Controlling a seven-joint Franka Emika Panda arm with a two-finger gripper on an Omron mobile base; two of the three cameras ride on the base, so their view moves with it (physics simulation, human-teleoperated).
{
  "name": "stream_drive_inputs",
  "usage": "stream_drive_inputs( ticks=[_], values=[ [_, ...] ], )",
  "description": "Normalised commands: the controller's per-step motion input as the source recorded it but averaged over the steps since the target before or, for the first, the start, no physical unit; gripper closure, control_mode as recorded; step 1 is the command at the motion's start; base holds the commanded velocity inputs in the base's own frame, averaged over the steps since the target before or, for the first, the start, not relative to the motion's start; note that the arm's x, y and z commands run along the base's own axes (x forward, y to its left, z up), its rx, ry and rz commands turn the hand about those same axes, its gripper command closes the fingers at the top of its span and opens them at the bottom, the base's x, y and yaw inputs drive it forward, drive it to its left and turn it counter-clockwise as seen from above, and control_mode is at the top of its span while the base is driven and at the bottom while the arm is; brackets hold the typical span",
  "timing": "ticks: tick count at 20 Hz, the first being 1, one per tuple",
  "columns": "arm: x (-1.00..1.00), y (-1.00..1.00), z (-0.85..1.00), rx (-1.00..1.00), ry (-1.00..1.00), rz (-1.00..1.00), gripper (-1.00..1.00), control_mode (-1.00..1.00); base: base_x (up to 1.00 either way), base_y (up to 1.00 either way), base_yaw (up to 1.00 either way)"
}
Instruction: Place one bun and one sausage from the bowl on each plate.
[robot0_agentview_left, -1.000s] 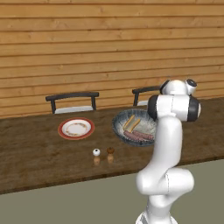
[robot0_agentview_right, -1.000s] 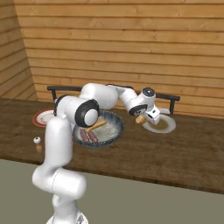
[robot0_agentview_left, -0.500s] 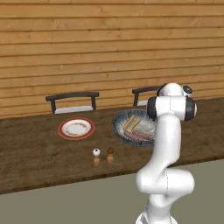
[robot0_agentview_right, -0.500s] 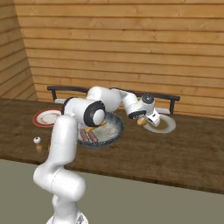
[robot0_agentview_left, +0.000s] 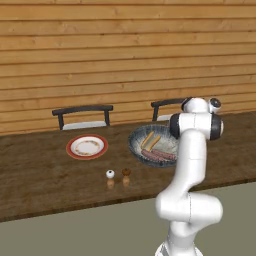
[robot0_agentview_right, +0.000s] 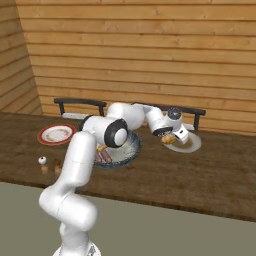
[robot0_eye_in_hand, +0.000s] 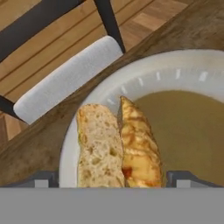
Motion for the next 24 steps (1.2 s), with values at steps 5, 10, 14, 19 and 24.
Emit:
stream_drive_inputs(
  ticks=[5, 10, 14, 19, 24],
  values=[
    [-0.71, -0.02, 0.38, 0.02, -0.04, 0.00, -1.00, -1.00, 0.00, 0.00, 0.00],
    [-1.00, 0.48, 0.52, 0.01, -0.03, 0.00, -1.00, -1.00, 0.00, 0.00, 0.00],
    [-1.00, 1.00, 0.50, -0.04, 0.00, 0.05, -1.00, -1.00, 0.00, 0.00, 0.00],
    [-0.96, 1.00, 0.71, -0.12, 0.00, 0.15, -1.00, -1.00, 0.00, 0.00, 0.00],
    [-0.87, 1.00, 0.76, -0.16, 0.01, 0.22, -1.00, -1.00, 0.00, 0.00, 0.00]
  ],
)
